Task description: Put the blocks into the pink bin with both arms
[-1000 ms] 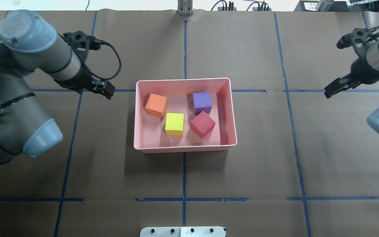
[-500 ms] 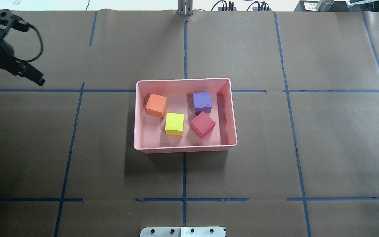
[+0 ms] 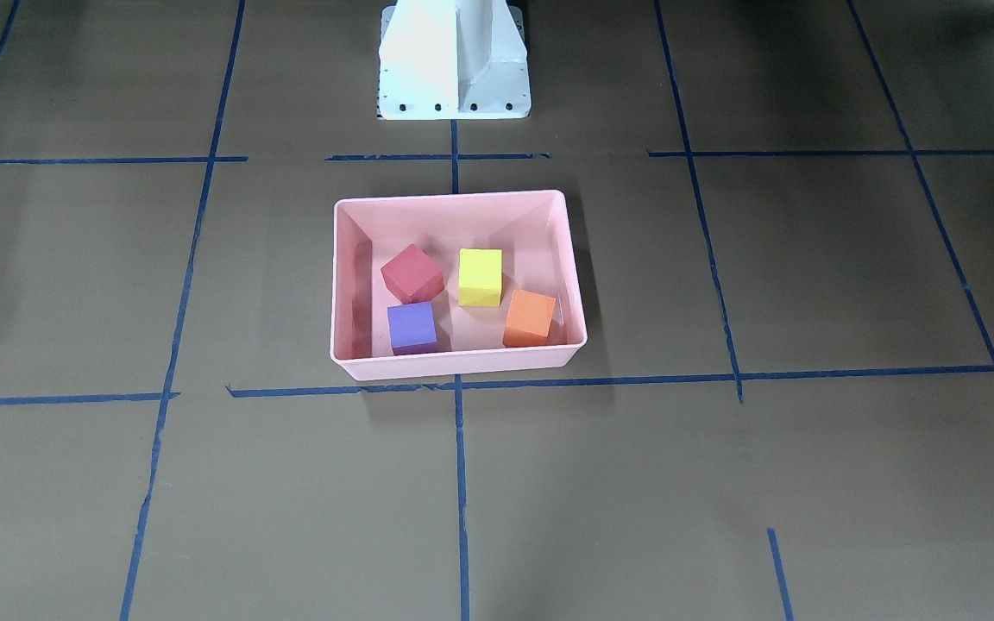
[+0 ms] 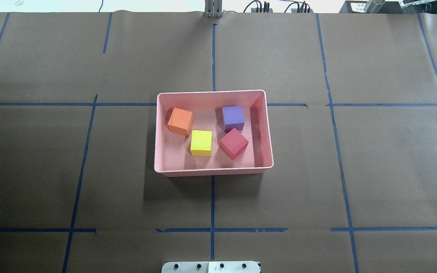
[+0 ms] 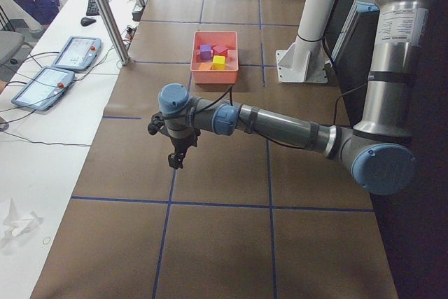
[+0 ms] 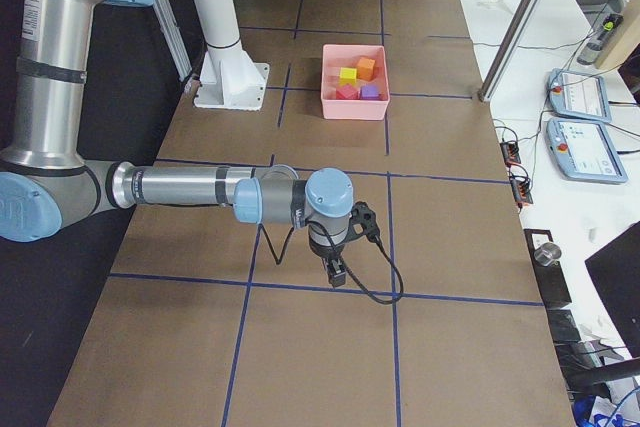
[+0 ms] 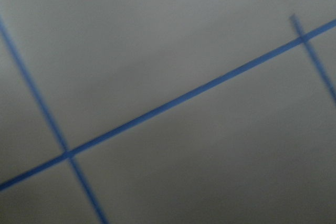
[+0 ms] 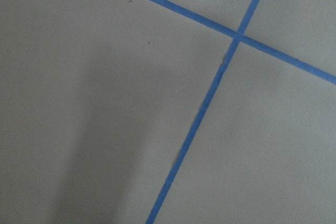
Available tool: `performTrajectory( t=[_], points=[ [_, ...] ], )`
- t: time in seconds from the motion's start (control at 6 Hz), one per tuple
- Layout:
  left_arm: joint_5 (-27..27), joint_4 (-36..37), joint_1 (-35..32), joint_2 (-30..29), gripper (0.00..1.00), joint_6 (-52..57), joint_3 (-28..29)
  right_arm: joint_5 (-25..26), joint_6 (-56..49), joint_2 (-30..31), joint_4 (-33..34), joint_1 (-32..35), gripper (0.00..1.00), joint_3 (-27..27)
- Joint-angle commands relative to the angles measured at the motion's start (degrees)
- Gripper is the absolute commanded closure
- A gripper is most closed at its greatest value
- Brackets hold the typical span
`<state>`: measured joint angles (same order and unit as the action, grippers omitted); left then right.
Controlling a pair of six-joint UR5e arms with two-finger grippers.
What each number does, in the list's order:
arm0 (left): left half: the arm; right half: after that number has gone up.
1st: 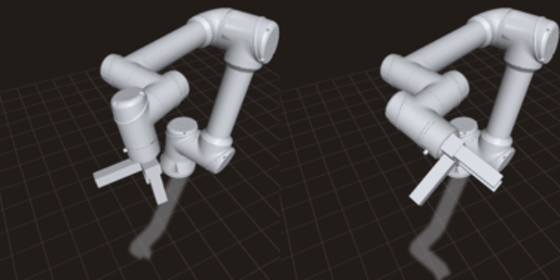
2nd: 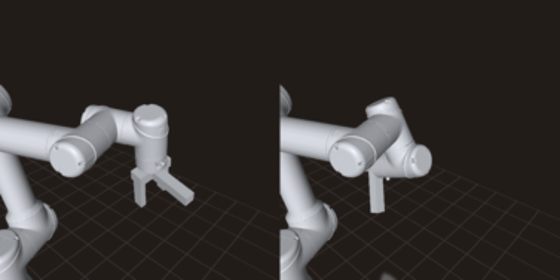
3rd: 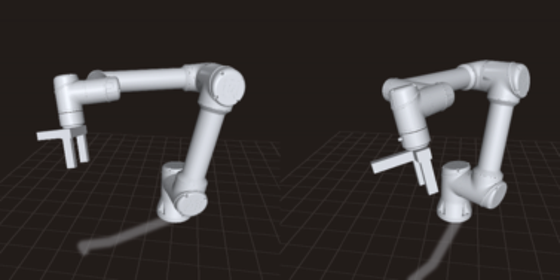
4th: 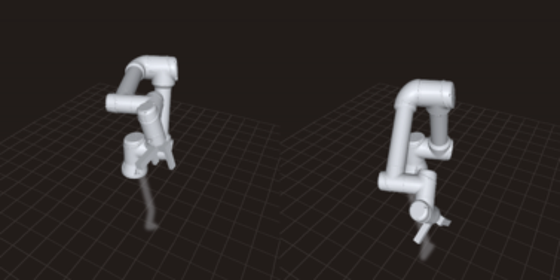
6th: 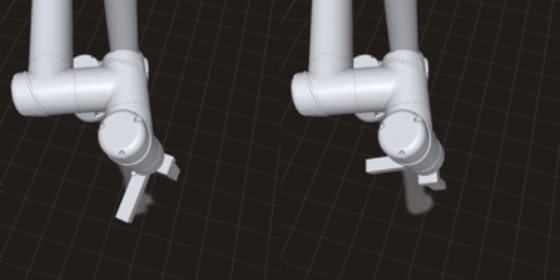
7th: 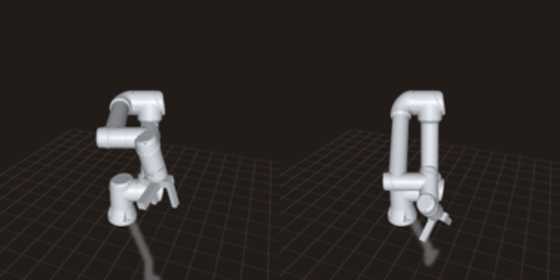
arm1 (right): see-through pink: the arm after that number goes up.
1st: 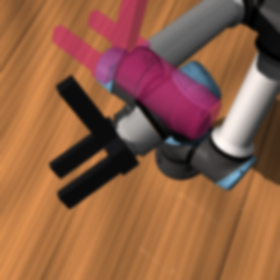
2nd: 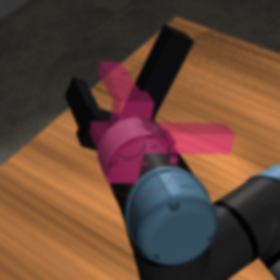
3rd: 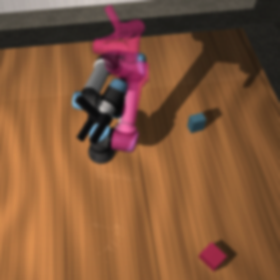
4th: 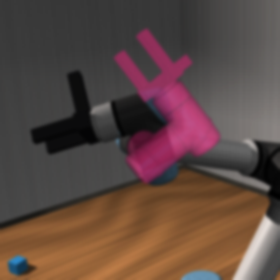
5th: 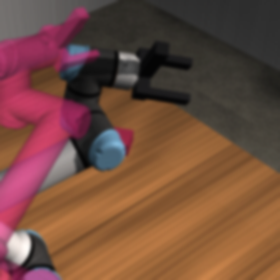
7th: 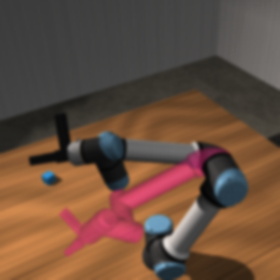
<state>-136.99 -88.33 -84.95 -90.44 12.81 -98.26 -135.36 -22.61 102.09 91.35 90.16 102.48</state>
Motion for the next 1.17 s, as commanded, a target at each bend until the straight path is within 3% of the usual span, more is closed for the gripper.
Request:
performTrajectory(
  t=[0.0, 0.5, 1.0],
  points=[
    [-0.56, -0.09, -5.56, 5.52, 0.00, 1.17, 1.49, -0.26, 3.43, 0.04, -0.03, 0.71, 0.00, -0.88],
    [-0.12, 0.00, -7.34, 10.10, 0.00, 0.99, 2.29, -0.43, 3.54, -0.23, -0.03, 0.71, 0.00, -0.44],
    [-0.04, 0.00, -7.25, 10.38, 0.00, 1.17, 2.55, -0.43, 3.54, -0.23, -0.12, 0.71, 0.00, -0.44]
  ],
)
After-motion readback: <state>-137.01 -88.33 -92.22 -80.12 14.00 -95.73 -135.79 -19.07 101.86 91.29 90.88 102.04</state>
